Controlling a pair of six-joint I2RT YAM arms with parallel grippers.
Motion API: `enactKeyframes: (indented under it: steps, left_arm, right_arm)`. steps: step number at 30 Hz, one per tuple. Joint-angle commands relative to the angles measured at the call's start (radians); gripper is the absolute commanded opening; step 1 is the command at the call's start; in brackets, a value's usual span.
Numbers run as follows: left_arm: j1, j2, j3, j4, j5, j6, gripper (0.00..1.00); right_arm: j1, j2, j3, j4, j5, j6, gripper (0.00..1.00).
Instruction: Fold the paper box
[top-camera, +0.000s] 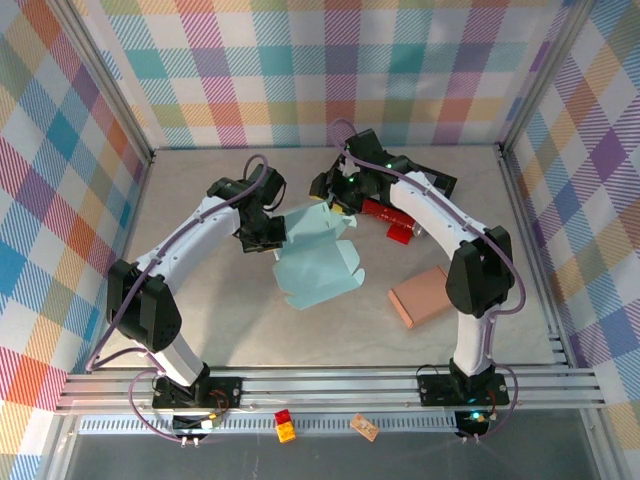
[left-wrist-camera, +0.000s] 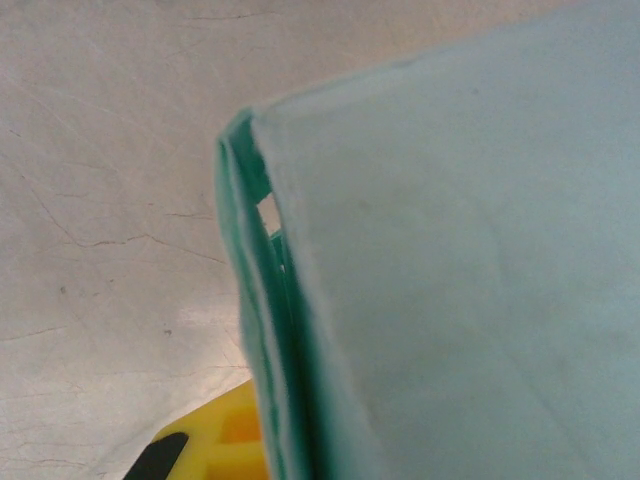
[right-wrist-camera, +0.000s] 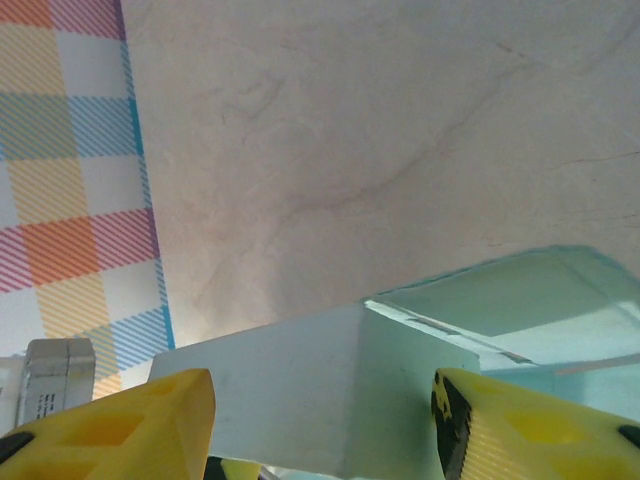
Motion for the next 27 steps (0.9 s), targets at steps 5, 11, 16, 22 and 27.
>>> enactKeyframes:
  steps: [5, 11, 16, 22, 27]
  left_arm:
    - [0.002, 0.01, 0.028, -0.007, 0.029, 0.022, 0.0]
    - [0.002, 0.004, 0.028, 0.004, 0.027, 0.03, 0.0]
    - [0.002, 0.007, 0.039, 0.013, 0.049, 0.051, 0.0]
    - [0.015, 0.027, 0.066, 0.046, 0.12, 0.119, 0.0]
    - [0.064, 0.054, 0.109, 0.142, 0.324, 0.211, 0.0]
  right_arm:
    - [0.008, -0.029, -0.007, 0.062, -0.147, 0.013, 0.6]
    - [-0.013, -0.11, -0.072, 0.004, -0.065, -0.031, 0.61]
    - [-0.084, -0.275, -0.271, 0.108, -0.049, -0.045, 0.61]
    - [-0.163, -0.376, -0.323, 0.191, -0.135, -0.226, 0.61]
    - [-0.291, -0.397, -0.36, 0.223, -0.224, -0.303, 0.57]
